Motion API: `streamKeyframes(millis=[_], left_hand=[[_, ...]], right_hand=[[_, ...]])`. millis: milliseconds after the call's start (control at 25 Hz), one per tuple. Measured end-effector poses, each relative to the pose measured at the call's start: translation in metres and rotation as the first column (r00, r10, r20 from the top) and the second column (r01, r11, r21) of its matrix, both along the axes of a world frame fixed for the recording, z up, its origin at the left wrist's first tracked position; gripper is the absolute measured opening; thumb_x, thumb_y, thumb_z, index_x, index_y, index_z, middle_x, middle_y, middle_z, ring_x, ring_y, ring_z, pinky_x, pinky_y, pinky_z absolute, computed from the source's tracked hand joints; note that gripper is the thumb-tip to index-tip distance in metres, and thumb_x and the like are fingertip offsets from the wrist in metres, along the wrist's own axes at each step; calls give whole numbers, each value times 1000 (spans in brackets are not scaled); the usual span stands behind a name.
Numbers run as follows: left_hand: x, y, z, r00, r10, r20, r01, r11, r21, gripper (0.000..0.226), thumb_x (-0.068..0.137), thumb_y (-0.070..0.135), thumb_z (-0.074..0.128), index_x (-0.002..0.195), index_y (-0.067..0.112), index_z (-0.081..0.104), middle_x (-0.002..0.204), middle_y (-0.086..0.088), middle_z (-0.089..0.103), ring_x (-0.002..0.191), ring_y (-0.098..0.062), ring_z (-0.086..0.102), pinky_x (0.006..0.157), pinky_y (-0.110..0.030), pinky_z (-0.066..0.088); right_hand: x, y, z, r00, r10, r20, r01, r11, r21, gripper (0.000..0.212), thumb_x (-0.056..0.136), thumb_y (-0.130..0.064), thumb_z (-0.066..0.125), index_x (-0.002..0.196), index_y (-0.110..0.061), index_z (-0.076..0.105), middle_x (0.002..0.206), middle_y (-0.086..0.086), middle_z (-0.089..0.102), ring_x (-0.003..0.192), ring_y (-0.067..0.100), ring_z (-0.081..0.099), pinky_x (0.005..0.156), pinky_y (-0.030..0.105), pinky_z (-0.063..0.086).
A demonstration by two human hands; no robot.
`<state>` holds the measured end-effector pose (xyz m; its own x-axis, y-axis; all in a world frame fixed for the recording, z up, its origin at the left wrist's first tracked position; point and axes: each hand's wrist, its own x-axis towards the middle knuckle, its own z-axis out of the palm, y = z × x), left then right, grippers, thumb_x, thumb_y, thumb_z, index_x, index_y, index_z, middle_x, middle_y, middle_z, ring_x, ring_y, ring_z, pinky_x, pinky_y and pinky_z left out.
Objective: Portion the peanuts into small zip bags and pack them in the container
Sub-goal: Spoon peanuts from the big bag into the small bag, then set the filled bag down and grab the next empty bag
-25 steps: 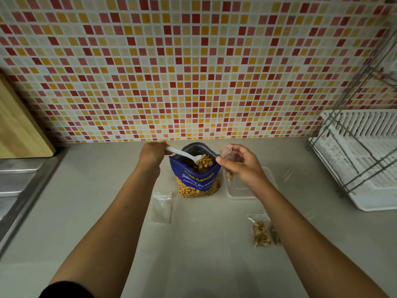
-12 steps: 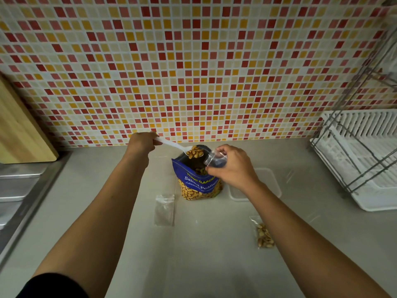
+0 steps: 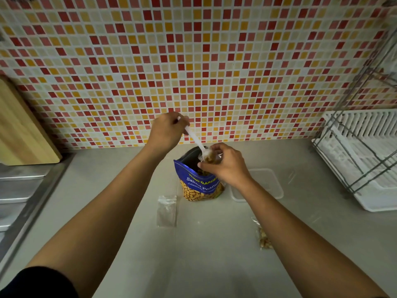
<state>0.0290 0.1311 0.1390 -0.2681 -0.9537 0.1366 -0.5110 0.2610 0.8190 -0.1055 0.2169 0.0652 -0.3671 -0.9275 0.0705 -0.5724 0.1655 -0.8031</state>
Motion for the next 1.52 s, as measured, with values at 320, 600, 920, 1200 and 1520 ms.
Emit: streamKeyframes(millis=[320,600,920,1200,1520], left_hand=[[28,-3,34,987,82,-140,-106,979,-175,27,96,30,47,103,12,65,90,1,66,74,-18,63,67,-33,52],[13,9,-43,990,-12,139,-17,979,203,27,94,26,51,106,7,66,108,-6,63,96,-16,51,76,-29,39],[17,54,-63,977,196,-89,-201,979,-46,34,91,16,56,124,14,52,121,-6,59,109,-17,57,83,-23,48],[-25,108,-73,927,-159,-338,278,899,339,45,83,30,67,124,14,57,115,0,67,107,-13,62,91,-26,51],[-56,141,-130,927,-28,-375,288,695,659,17,90,12,58,74,18,63,73,1,60,69,-8,51,70,-21,40]], right_hand=[[-5,8,4,997,-59,45,58,998,24,57,65,-50,78,108,-20,56,102,-4,64,92,14,61,79,31,53],[-18,23,16,974,-212,78,214,977,-9,49,66,-54,76,94,-19,59,86,-5,63,82,13,61,67,24,48],[-26,34,37,976,-200,81,205,977,-62,47,65,-55,76,86,-16,60,83,0,68,80,16,65,68,29,52],[-41,38,47,967,-57,247,25,991,131,63,63,-62,73,105,-17,59,98,-4,64,92,11,61,82,27,51],[-96,66,-21,874,-55,483,-137,926,353,23,87,-21,65,104,-6,61,95,9,70,75,13,67,73,28,56]])
